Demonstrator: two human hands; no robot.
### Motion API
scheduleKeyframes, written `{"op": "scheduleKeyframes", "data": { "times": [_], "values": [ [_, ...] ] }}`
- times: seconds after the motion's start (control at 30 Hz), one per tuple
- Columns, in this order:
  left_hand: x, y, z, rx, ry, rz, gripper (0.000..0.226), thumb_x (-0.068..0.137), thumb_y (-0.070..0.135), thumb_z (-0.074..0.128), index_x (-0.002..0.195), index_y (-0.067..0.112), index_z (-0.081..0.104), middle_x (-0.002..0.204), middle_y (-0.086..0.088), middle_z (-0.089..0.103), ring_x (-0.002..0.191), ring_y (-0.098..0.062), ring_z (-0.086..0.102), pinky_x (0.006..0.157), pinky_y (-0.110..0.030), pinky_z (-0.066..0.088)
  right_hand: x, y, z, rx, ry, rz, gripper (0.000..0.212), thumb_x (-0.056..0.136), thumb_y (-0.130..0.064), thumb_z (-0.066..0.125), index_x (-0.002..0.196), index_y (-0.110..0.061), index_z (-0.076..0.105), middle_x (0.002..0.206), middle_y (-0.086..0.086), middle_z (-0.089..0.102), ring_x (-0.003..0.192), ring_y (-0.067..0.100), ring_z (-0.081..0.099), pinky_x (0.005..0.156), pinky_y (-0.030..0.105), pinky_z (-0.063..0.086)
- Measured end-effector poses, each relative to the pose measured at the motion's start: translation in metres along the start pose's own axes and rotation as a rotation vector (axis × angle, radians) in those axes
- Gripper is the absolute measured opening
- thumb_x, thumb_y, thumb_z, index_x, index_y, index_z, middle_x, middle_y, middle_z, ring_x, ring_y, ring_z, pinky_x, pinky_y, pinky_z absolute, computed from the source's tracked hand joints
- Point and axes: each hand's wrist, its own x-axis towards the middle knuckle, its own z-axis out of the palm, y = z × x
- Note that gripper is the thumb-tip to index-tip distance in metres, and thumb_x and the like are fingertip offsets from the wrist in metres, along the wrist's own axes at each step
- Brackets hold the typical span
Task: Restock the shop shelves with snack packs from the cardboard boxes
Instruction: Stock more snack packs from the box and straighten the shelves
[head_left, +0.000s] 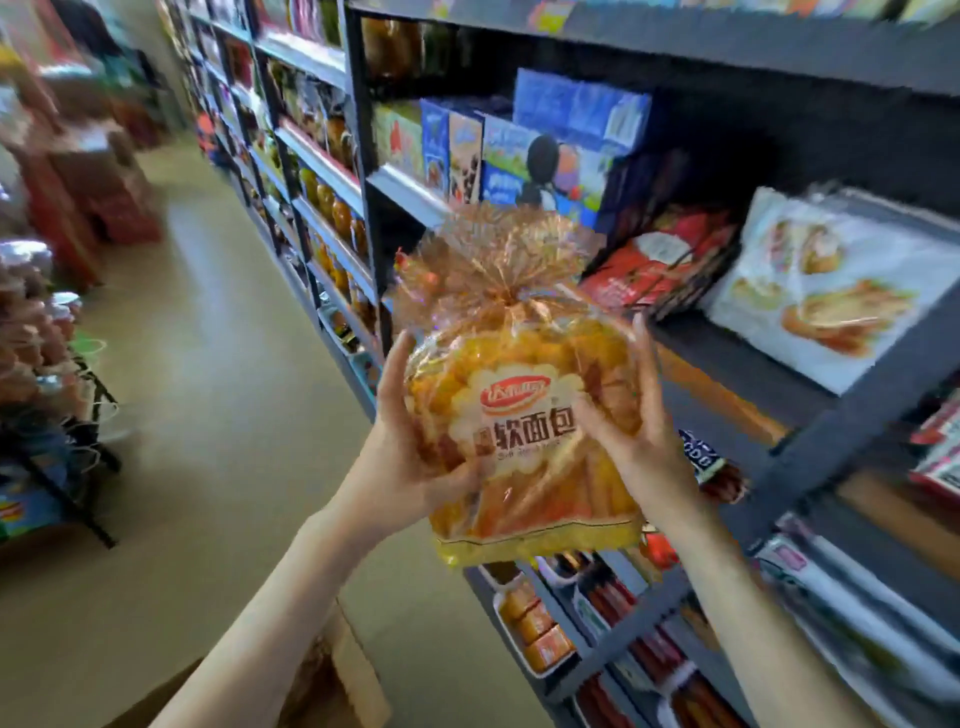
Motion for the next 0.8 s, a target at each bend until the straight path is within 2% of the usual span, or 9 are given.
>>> {"op": "scheduleKeyframes", "data": {
  "times": [0.07,0.17,0.2,0.3,0.33,0.43,0.57,0.73,0.8],
  "values": [
    [0.017,0.014,0.012,0.031,0.003,0.068,0.102,0.067,0.042,0.078,0.14,0.061,0.009,0.147,-0.004,0.033,0.135,-0.03,0.04,0.105,-0.057,0.039,-0.004,-0.021,-0.022,-0.111,0.0,-0.086,0.083,0.088,-0.036,0.059,0.144,-0.053,0.0,0.132,-0.059,0.005,0.13,-0.027,0.007,0.099,-0.003,0.021],
    [0.041,0.033,0.034,-0.021,-0.024,0.169,0.094,0.067,0.055,0.077,0.139,0.061,0.017,0.144,-0.007,0.035,0.134,-0.034,0.039,0.104,-0.061,0.037,-0.014,-0.045,-0.051,-0.269,0.03,-0.169,0.083,0.089,-0.047,0.059,0.14,-0.062,-0.005,0.148,-0.042,0.003,0.144,-0.004,0.01,0.118,0.031,0.021],
    [0.047,0.039,0.042,-0.047,-0.047,0.194,0.092,0.068,0.058,0.076,0.139,0.06,0.018,0.144,-0.007,0.035,0.134,-0.034,0.039,0.104,-0.061,0.037,-0.019,-0.051,-0.062,-0.322,0.069,-0.192,0.083,0.088,-0.048,0.059,0.139,-0.064,-0.005,0.15,-0.04,0.004,0.144,-0.002,0.011,0.118,0.032,0.019],
    [0.061,0.055,0.069,-0.095,-0.146,0.251,0.092,0.069,0.059,0.074,0.14,0.058,0.016,0.143,-0.01,0.037,0.134,-0.033,0.039,0.106,-0.06,0.036,-0.037,-0.066,-0.088,-0.406,0.195,-0.195,0.083,0.086,-0.043,0.061,0.141,-0.062,0.001,0.146,-0.045,0.009,0.142,-0.008,0.013,0.113,0.012,0.018],
    [0.064,0.061,0.078,-0.112,-0.179,0.27,0.092,0.07,0.055,0.075,0.141,0.057,0.016,0.144,-0.009,0.037,0.135,-0.03,0.039,0.107,-0.058,0.035,-0.046,-0.069,-0.096,-0.409,0.229,-0.182,0.082,0.087,-0.04,0.062,0.142,-0.061,0.004,0.145,-0.044,0.012,0.141,-0.007,0.016,0.113,0.015,0.021],
    [0.068,0.079,0.111,-0.162,-0.277,0.351,0.093,0.071,0.042,0.075,0.143,0.051,0.017,0.146,0.015,0.029,0.14,-0.014,0.031,0.114,-0.043,0.03,-0.077,-0.076,-0.12,-0.424,0.335,-0.121,0.081,0.088,-0.033,0.063,0.141,-0.061,0.009,0.149,-0.038,0.015,0.142,-0.004,0.018,0.115,0.028,0.025],
    [0.058,0.102,0.156,-0.234,-0.435,0.426,0.092,0.073,0.041,0.075,0.143,0.048,0.016,0.137,0.039,0.021,0.137,0.006,0.024,0.109,-0.013,0.025,-0.128,-0.086,-0.144,-0.497,0.506,-0.024,0.08,0.088,-0.036,0.063,0.141,-0.06,0.008,0.15,-0.039,0.008,0.142,-0.009,0.008,0.114,0.016,0.017],
    [0.037,0.138,0.213,-0.361,-0.609,0.471,0.091,0.072,0.042,0.074,0.14,0.057,0.016,0.135,0.04,0.024,0.134,0.012,0.025,0.105,-0.005,0.024,-0.194,-0.096,-0.169,-0.513,0.724,0.088,0.078,0.087,-0.034,0.063,0.14,-0.061,0.013,0.148,-0.042,0.013,0.142,-0.009,0.011,0.116,0.03,0.018],
    [0.025,0.153,0.235,-0.385,-0.683,0.487,0.091,0.075,0.038,0.078,0.141,0.053,0.017,0.138,0.034,0.024,0.134,0.014,0.022,0.105,-0.004,0.021,-0.221,-0.101,-0.181,-0.482,0.785,0.14,0.078,0.086,-0.038,0.064,0.142,-0.059,0.014,0.152,-0.033,0.016,0.143,-0.003,0.016,0.117,0.041,0.021]
  ]
}}
